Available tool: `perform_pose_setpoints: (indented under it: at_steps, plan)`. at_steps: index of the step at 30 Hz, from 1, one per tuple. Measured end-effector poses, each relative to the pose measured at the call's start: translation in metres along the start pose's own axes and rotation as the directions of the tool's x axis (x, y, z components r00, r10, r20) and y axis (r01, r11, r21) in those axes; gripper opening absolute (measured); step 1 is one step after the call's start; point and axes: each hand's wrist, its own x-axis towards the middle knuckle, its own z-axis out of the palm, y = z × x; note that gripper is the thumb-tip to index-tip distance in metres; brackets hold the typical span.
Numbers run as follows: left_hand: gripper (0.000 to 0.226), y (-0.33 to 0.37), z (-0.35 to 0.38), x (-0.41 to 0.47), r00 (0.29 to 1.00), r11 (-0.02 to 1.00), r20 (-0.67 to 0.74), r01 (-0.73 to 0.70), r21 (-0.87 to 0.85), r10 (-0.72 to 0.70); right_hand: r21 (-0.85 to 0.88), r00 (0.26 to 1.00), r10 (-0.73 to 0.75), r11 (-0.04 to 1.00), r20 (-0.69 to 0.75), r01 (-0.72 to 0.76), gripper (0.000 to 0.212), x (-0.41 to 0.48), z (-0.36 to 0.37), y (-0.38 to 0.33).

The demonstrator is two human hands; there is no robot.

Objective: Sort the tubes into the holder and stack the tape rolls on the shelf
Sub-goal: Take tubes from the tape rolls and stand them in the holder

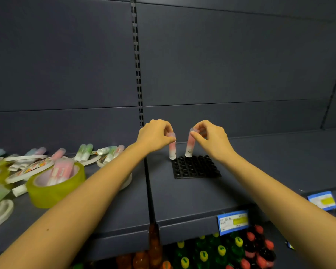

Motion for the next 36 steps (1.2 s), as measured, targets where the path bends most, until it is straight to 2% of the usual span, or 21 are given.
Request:
perform_pose_setpoints:
  at_steps: [12, 21, 26, 31, 36]
  plan:
    - [0.015, 0.007, 0.013, 0.014, 0.996, 0.995, -0.003, 0.094, 0.039, -0.094, 0.043, 0.99, -0.085, 0.996, 0.111, 0.08, 0.015, 0.031, 0.017, 0.024]
    - [0.029, 0.018, 0.024, 0.017, 0.995, 0.961, -0.049, 0.092, 0.26, -0.082, 0.055, 0.974, -0.156, 0.987, 0.166, 0.149, 0.018, 0.039, 0.024, 0.029]
    - [0.027, 0.021, 0.028, 0.013, 0.999, 0.892, -0.053, 0.024, 0.452, 0.0, 0.046, 0.966, -0.174, 0.985, 0.192, 0.168, 0.019, 0.038, 0.029, 0.031]
    - [0.038, 0.017, 0.019, 0.008, 0.998, 0.87, 0.055, -0.02, 0.493, -0.008, -0.133, 0.957, -0.209, 0.962, 0.2, 0.238, 0.015, 0.038, 0.025, 0.029]
    - [0.038, 0.008, -0.013, 0.002, 0.991, 0.889, -0.125, 0.09, 0.45, -0.037, -0.249, 0.938, -0.206, 0.928, 0.28, 0.278, 0.022, 0.051, 0.016, 0.022]
